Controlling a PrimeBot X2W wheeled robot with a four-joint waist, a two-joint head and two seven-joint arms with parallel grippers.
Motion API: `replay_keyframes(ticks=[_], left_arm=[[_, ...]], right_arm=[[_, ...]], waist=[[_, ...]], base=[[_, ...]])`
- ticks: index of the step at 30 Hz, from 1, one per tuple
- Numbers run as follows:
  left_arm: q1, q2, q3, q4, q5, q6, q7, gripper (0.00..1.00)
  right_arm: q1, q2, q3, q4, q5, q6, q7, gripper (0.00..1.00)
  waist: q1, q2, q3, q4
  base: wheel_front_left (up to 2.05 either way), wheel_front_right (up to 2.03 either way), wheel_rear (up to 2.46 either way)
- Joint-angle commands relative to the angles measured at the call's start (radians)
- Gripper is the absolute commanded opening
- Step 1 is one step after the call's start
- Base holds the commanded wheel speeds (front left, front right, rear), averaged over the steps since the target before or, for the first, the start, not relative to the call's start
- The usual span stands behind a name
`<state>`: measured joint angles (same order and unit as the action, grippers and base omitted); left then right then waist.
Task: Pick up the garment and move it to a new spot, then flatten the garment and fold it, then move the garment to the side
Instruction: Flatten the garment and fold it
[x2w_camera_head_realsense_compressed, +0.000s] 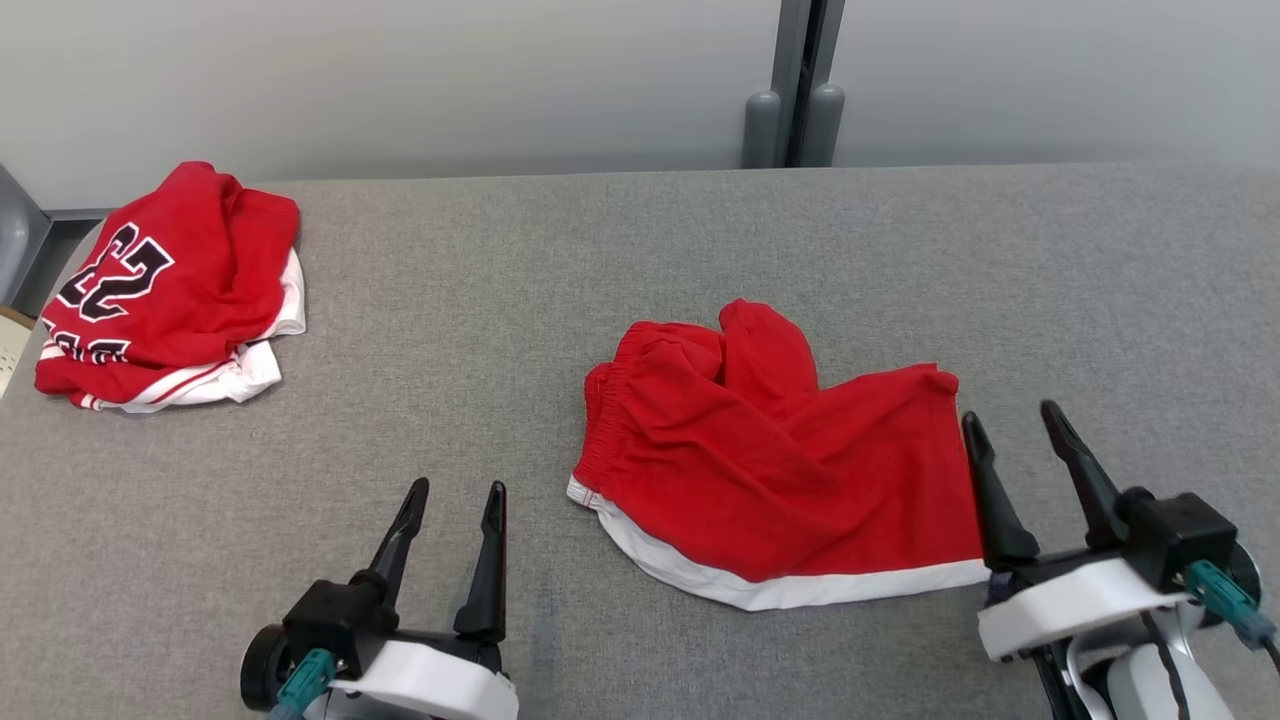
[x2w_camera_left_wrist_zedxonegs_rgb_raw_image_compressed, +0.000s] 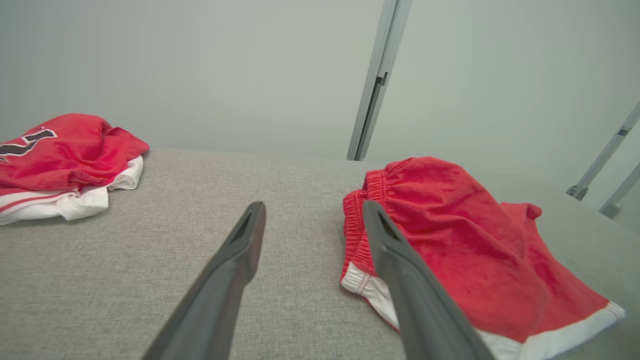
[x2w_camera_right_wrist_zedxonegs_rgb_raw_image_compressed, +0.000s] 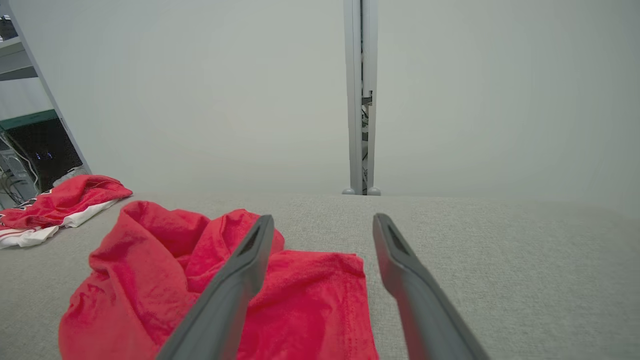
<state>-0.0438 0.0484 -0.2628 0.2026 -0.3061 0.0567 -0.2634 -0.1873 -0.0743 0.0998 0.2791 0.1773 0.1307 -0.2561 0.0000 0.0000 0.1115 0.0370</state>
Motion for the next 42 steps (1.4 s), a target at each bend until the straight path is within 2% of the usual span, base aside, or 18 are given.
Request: replay_keyframes(ticks=[1, 8, 18, 42], left_arm=[[0.015, 0.004, 0.011, -0.006, 0.008, -0.003, -0.002, 1.00], [0.045, 0.004, 0.027, -0.025, 0.001, -0.004, -0.002, 1.00], [0.072, 0.004, 0.023, -0.034, 0.001, 0.008, -0.002, 1.00], [0.092, 0.004, 0.044, -0.037, 0.010, 0.028, -0.002, 1.00]], right_arm=[[0.028, 0.006, -0.027, -0.021, -0.008, 0.000, -0.006, 1.00], [0.072, 0.021, -0.060, -0.058, -0.012, 0.000, -0.009, 1.00], [0.088, 0.022, -0.053, -0.047, 0.032, 0.000, -0.012, 1.00], [0.105, 0.022, -0.052, -0.042, 0.042, 0.000, -0.012, 1.00]], waist=[[0.0000, 0.0000, -0.005, -0.001], [0.0000, 0.0000, -0.022, 0.003], [0.0000, 0.0000, -0.054, 0.008], [0.0000, 0.0000, -0.078, 0.002]], base=[[0.00, 0.00, 0.00], [0.00, 0.00, 0.00], [0.00, 0.00, 0.00], [0.00, 0.00, 0.00]])
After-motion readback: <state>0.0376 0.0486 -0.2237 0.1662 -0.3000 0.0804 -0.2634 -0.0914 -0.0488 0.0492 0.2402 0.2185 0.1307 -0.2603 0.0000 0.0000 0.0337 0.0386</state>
